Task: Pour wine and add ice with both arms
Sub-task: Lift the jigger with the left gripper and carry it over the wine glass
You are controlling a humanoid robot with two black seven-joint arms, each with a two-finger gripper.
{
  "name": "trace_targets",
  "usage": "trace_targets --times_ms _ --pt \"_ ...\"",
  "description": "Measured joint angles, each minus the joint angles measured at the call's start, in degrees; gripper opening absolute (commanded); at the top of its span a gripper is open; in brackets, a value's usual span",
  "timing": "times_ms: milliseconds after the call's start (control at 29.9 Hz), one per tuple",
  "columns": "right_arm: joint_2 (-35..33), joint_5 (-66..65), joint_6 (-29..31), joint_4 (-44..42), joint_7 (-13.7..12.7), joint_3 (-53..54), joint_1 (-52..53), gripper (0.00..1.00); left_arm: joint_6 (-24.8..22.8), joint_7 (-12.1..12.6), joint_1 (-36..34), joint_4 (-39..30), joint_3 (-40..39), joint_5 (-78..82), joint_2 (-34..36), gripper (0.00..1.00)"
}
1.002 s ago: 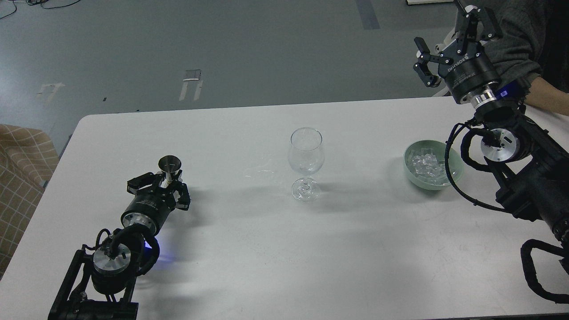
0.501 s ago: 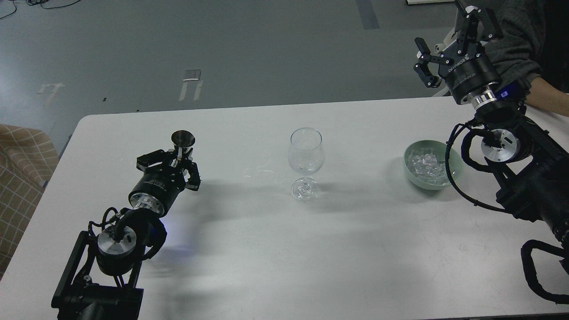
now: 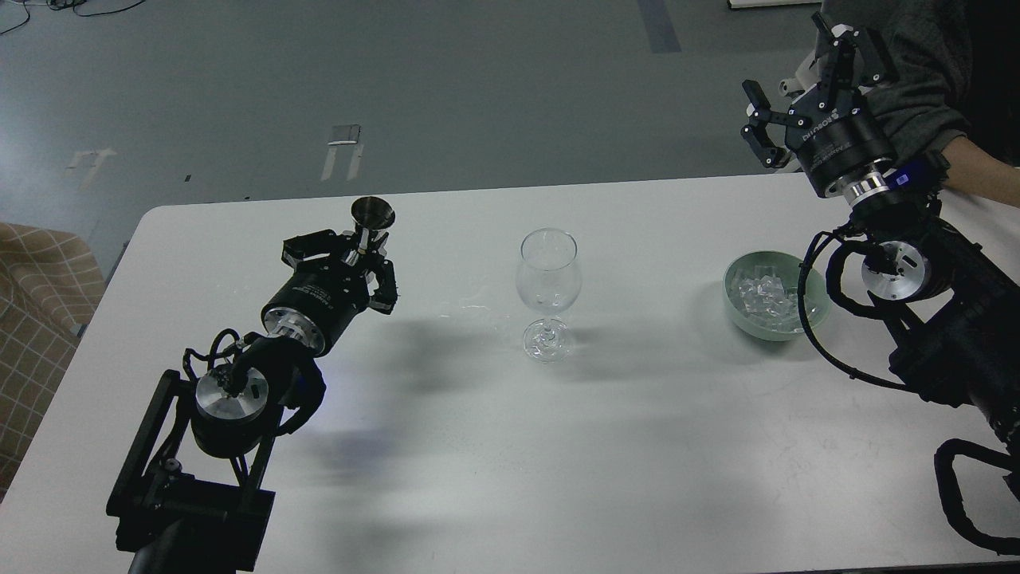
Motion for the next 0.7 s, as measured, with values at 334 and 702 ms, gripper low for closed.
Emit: trace_targets --times_ms 334,702 --pt "-0.1 0.0 0.0 0.1 0.0 0.0 -0.1 1.00 7.9 2.4 -0.9 -9.6 7.1 0.1 0.0 0.00" --pt "-0.2 0.0 0.0 0.6 0.1 0.0 -1.1 1.00 12.0 2.3 -4.9 -10.2 13.5 3.8 0.0 0.00"
